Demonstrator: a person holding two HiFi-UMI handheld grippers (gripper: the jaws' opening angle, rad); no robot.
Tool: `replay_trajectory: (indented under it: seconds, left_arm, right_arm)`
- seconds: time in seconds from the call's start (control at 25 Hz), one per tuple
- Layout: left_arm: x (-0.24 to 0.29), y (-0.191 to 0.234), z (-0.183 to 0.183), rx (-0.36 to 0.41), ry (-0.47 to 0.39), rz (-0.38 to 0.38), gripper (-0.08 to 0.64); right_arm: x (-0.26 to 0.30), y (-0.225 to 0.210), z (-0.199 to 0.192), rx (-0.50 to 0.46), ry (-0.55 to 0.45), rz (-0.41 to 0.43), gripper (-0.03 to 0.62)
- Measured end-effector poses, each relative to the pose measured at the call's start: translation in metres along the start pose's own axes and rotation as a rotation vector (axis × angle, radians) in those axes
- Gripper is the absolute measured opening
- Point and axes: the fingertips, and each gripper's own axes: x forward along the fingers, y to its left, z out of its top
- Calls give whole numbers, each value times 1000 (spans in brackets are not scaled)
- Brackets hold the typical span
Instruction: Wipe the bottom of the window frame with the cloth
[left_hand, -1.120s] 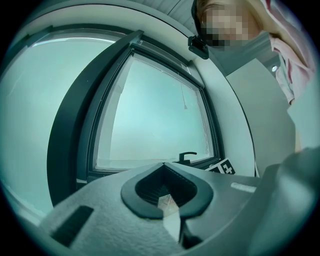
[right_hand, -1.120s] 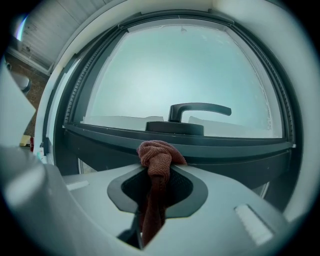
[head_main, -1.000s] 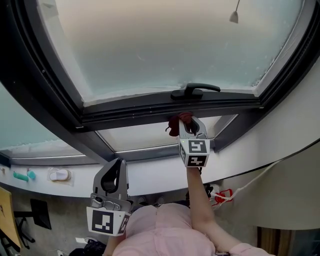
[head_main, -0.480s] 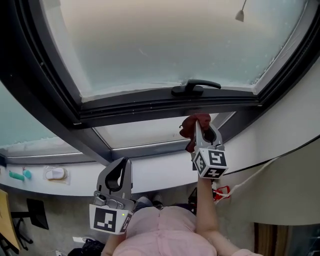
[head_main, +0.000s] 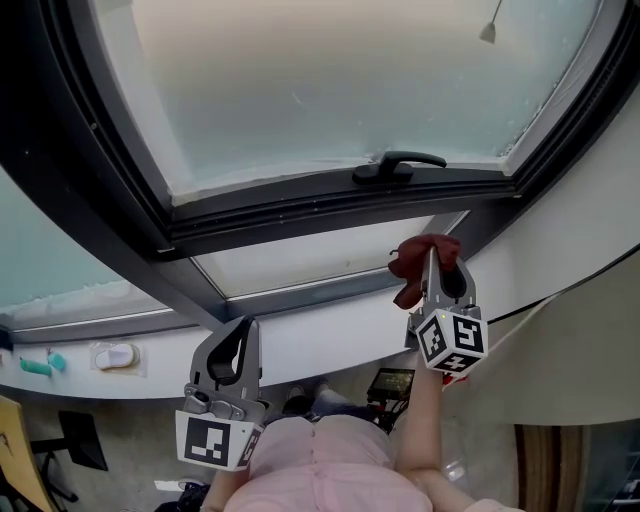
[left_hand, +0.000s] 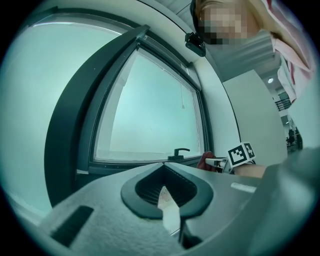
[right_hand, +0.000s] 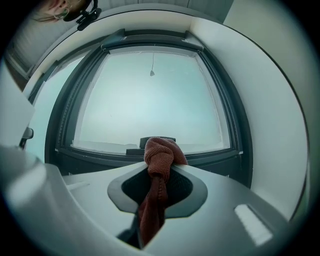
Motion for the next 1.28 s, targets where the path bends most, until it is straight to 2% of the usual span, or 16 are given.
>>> replay_trajectory:
  seconds: [0.28, 0.56, 0.88, 1.08, 1.28]
  left_arm:
    - [-14, 19, -1, -1, -1, 37, -6]
    - [3, 8, 0, -4, -8, 34, -6]
    - [45, -22, 7, -11, -36, 65, -6]
    - [60, -32, 7, -8, -43, 134, -6]
    - [70, -39, 8, 4, -50, 200, -6]
  right_arm:
    - [-4, 5, 15, -4, -45, -15, 71]
    - [7, -5, 26, -105, -37, 3, 71]
    - [60, -26, 52, -196, -22, 84, 71]
    - [103, -24, 62, -261, 4, 154, 71]
    - [129, -11, 54, -278, 43, 246, 71]
